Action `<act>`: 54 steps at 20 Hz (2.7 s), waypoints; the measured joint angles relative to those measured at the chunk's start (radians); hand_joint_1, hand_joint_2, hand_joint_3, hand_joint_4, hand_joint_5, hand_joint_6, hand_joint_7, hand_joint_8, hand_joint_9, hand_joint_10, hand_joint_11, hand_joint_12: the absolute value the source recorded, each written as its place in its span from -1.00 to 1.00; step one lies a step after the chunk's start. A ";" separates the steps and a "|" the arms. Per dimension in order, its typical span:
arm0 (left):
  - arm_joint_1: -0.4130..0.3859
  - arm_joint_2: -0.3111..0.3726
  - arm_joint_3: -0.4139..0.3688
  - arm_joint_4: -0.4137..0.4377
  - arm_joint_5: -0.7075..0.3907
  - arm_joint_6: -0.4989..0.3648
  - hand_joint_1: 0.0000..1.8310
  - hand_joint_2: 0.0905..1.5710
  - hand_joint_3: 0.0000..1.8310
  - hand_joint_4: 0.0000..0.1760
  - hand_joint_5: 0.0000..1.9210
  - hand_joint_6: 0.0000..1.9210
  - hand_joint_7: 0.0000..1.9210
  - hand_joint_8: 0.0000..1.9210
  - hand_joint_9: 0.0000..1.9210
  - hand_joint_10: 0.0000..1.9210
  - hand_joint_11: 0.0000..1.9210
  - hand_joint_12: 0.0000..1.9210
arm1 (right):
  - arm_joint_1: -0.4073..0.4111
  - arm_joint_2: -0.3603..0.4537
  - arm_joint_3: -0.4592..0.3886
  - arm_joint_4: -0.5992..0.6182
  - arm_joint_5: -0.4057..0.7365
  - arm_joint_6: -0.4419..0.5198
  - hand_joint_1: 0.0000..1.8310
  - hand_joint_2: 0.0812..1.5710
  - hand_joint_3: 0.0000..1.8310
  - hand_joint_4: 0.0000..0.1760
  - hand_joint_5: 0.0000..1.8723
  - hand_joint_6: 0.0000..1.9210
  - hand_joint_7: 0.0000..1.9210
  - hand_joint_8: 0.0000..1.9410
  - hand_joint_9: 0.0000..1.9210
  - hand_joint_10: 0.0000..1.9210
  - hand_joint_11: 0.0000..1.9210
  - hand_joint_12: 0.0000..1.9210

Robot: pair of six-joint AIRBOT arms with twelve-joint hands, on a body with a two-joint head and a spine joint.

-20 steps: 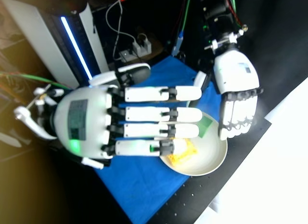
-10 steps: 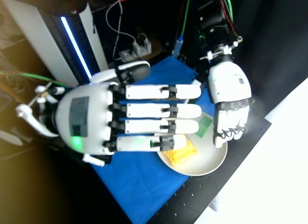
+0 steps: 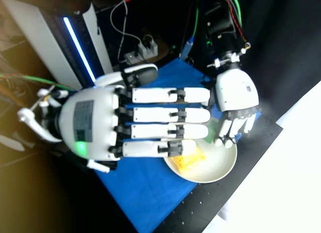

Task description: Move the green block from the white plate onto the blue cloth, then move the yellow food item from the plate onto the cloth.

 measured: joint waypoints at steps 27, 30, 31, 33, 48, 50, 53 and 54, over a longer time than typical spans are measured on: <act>-0.005 0.043 -0.025 -0.065 -0.031 0.000 0.51 0.36 -1.00 -1.00 0.09 -0.24 -0.07 0.16 0.01 0.17 -0.16 -0.05 | 0.000 -0.003 -0.002 -0.005 -0.001 0.000 -0.59 0.14 -1.00 -0.24 -0.64 -1.00 -0.62 -1.00 -0.65 -0.99 -1.00 -0.09; -0.018 0.087 -0.073 -0.058 -0.069 0.000 0.49 0.39 -1.00 -1.00 0.02 -0.26 -0.10 0.25 0.05 0.17 -0.06 0.02 | 0.000 -0.004 -0.002 -0.003 0.000 0.000 -0.61 0.16 -1.00 -0.44 -0.63 -1.00 -0.59 -0.99 -0.61 -0.99 -1.00 -0.07; -0.019 0.095 -0.082 -0.057 -0.076 0.000 0.50 0.38 -1.00 -1.00 0.01 -0.25 -0.10 0.22 0.05 0.21 -0.04 0.01 | 0.000 -0.004 -0.002 -0.004 0.000 0.000 -0.59 0.15 -1.00 -0.41 -0.62 -1.00 -0.59 -1.00 -0.62 -0.99 -1.00 -0.11; -0.021 0.118 -0.105 -0.048 -0.098 0.000 0.51 0.35 -1.00 -1.00 0.08 -0.30 -0.06 0.12 0.10 0.14 0.03 -0.01 | 0.000 -0.004 -0.002 -0.002 0.000 0.000 -0.55 0.17 -1.00 -0.39 -0.62 -1.00 -0.59 -1.00 -0.62 -1.00 -1.00 -0.11; 0.015 0.372 -0.410 0.078 -0.288 0.000 0.50 0.42 -1.00 -1.00 -0.04 -0.21 -0.06 0.18 -0.03 0.43 -0.07 0.23 | -0.007 -0.007 -0.002 -0.003 -0.003 0.000 -0.55 0.15 -1.00 -0.28 -0.63 -1.00 -0.54 -1.00 -0.60 -1.00 -1.00 0.05; 0.034 0.412 -0.454 0.100 -0.323 -0.008 0.36 0.48 -1.00 -1.00 -0.09 -0.08 -0.10 0.47 -0.13 0.30 -0.15 0.57 | -0.007 -0.007 -0.002 -0.003 0.000 0.000 -0.55 0.18 -0.99 -0.28 -0.63 -1.00 -0.55 -1.00 -0.61 -1.00 -1.00 0.11; 0.063 0.429 -0.455 0.207 -0.383 -0.183 0.50 0.42 -1.00 -1.00 0.00 -0.30 -0.05 0.22 -0.11 0.51 -0.19 0.57 | -0.014 -0.008 -0.002 0.000 -0.003 0.000 -0.64 0.23 -1.00 -0.49 -0.67 -1.00 -0.53 -1.00 -0.58 -1.00 -1.00 0.22; 0.081 0.431 -0.455 0.225 -0.409 -0.218 0.51 0.40 -1.00 -1.00 0.05 -0.32 -0.03 0.17 -0.09 0.47 -0.23 0.58 | -0.014 -0.010 -0.002 0.000 -0.003 0.000 -0.64 0.23 -1.00 -0.42 -0.68 -1.00 -0.54 -1.00 -0.60 -1.00 -1.00 0.16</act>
